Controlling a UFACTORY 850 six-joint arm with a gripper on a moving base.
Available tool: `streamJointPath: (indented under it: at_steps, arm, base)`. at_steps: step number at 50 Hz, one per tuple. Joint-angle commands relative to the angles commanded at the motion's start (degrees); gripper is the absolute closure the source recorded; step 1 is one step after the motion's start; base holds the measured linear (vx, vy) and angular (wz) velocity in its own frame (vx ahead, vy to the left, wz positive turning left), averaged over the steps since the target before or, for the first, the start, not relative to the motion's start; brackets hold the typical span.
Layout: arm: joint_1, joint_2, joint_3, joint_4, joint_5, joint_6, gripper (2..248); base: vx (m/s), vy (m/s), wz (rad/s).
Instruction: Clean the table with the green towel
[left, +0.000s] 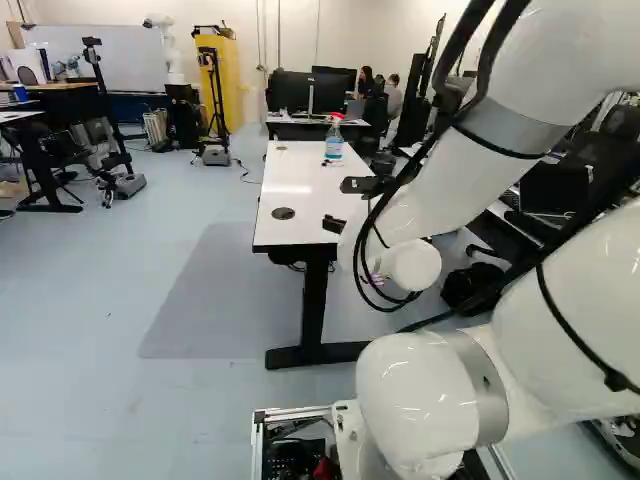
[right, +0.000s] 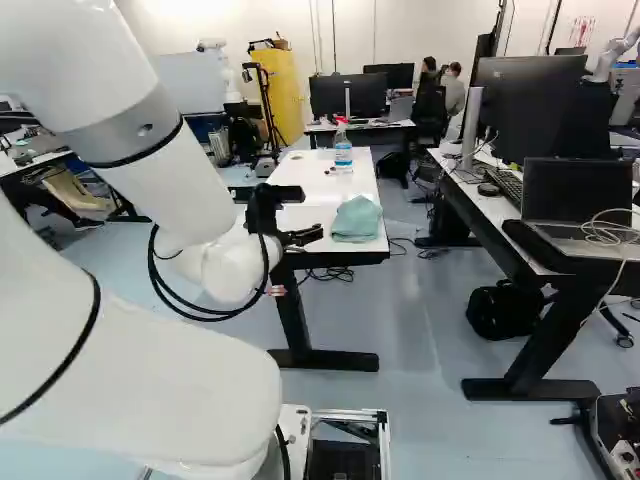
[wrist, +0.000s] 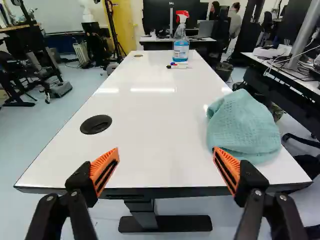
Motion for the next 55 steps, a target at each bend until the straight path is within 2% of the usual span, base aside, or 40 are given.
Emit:
streamJointPath:
  at_steps: [17,55]
  arm:
    - [0.34,0.51,1.12,-0.1,1.38,0.0,3]
    - [0.35,0.53,1.17,-0.1,1.44,0.0,3]
  base:
    - [0.0,0.0,0.0]
    - [0.0,0.0,0.0]
